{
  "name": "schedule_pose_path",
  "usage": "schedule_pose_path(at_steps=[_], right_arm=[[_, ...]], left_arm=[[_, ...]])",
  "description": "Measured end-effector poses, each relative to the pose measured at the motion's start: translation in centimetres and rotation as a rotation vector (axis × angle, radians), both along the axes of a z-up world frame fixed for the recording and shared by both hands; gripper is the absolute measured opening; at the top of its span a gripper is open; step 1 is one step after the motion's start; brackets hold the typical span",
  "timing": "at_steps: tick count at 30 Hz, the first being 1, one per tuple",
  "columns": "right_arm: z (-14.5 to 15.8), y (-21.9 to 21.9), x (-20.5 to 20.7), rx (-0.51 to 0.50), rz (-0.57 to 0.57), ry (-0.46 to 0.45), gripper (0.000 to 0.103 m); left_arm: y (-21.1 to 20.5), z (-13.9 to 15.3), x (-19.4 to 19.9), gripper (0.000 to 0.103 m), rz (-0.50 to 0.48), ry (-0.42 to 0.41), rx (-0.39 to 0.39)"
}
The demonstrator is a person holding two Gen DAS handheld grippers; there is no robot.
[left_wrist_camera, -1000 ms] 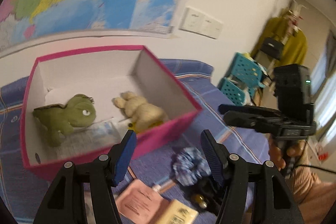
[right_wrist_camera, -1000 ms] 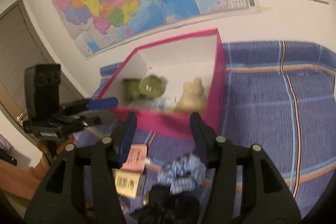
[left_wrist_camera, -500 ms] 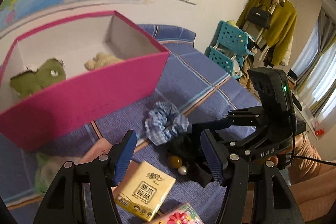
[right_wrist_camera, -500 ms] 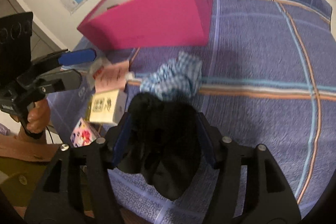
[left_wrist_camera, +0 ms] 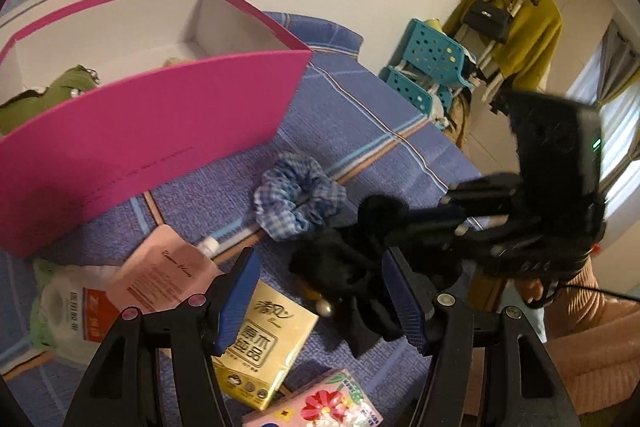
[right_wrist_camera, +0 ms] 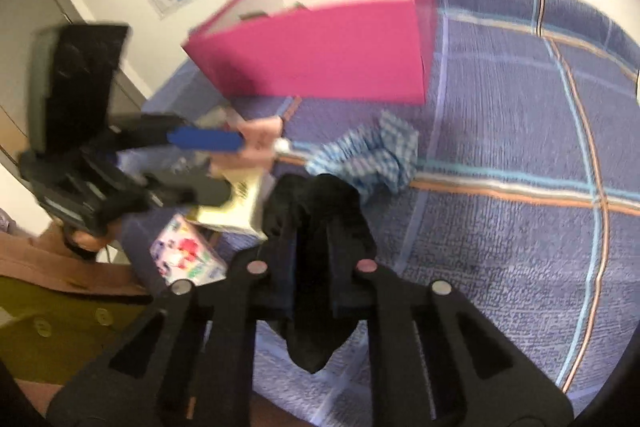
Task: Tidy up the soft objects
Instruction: 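Grasp the black cloth with the right gripper and lift it, then lower the black cloth into the pink box and open the right gripper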
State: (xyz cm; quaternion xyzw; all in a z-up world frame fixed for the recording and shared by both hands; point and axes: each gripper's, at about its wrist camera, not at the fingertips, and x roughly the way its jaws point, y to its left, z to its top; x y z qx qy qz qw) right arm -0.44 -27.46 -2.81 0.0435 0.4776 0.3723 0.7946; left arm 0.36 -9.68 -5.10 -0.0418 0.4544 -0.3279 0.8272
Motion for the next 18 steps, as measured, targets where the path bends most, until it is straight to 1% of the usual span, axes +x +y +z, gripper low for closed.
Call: schedule_pose_path(at_steps=[3, 6, 10, 12, 15, 18], right_arm=[[2.2, -0.2, -0.2, 0.032, -0.002, -0.05, 0.011], [3.9, 0.1, -0.2, 0.037, -0.002, -0.097, 0.011], [6.0, 0.6, 0.2, 0.063, 0.01, -0.147, 0.011], [7.1, 1.0, 0.4, 0.074, 0.02, -0.178, 0.011], [9.5, 1.5, 1.1, 0.097, 0.038, -0.239, 0.011], [11.9, 2.6, 2.5, 0.098, 0.047, -0.321, 0.011]], left_arm=[[-0.2, -0.1, -0.1, 0.065, -0.021, 0.019, -0.03], [-0.3, 0.1, 0.0, 0.065, -0.029, 0.021, -0.052], [-0.3, 0.9, 0.2, 0.065, -0.033, -0.005, -0.065], [-0.3, 1.7, 0.5, 0.065, -0.025, -0.038, -0.056], [0.1, 3.7, 1.1, 0.065, -0.003, -0.103, -0.046], [0.6, 5.9, 2.1, 0.063, 0.035, -0.166, -0.034]])
